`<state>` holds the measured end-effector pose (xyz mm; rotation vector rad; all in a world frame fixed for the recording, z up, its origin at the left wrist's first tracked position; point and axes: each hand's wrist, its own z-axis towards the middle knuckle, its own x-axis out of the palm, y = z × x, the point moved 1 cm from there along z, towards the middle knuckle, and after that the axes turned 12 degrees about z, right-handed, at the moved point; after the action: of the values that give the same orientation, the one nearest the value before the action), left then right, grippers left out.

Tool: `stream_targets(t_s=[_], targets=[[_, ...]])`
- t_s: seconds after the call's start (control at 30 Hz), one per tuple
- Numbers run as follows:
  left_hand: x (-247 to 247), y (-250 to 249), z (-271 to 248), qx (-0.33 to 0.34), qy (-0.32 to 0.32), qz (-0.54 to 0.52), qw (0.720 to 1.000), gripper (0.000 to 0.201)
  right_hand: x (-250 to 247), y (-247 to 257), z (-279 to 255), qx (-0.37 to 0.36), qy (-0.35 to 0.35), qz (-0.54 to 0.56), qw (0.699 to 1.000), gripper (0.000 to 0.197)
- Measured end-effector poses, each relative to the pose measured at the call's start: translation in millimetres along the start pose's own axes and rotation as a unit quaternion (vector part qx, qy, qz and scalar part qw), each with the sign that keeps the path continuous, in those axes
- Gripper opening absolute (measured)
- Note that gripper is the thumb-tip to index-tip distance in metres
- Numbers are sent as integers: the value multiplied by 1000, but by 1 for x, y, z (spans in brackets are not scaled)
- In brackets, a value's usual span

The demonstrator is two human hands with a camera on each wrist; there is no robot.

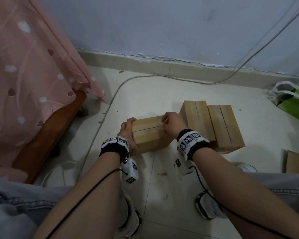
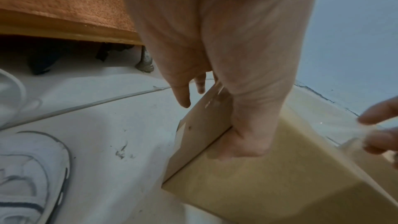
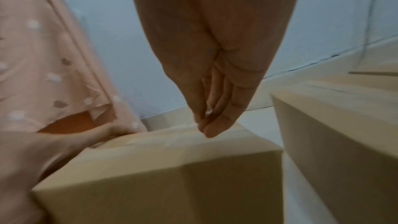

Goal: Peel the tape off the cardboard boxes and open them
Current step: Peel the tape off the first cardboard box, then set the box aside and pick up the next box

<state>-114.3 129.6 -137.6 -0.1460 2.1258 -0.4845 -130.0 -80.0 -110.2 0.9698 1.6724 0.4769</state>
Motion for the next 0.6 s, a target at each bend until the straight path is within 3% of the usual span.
stream_targets(t_s=[0.23,0.5,0.6], targets=[[0,6,3,-42,5,9,999,108,-33,-22,12,42,-74,24,996,38],[9,34,-5,-128,-29,23,991,94,-90,-34,16,146,-281,85,945,19],[8,35,-3,-144,-20,10,989,95,-98,-28,15,169,-264,83,946,22]])
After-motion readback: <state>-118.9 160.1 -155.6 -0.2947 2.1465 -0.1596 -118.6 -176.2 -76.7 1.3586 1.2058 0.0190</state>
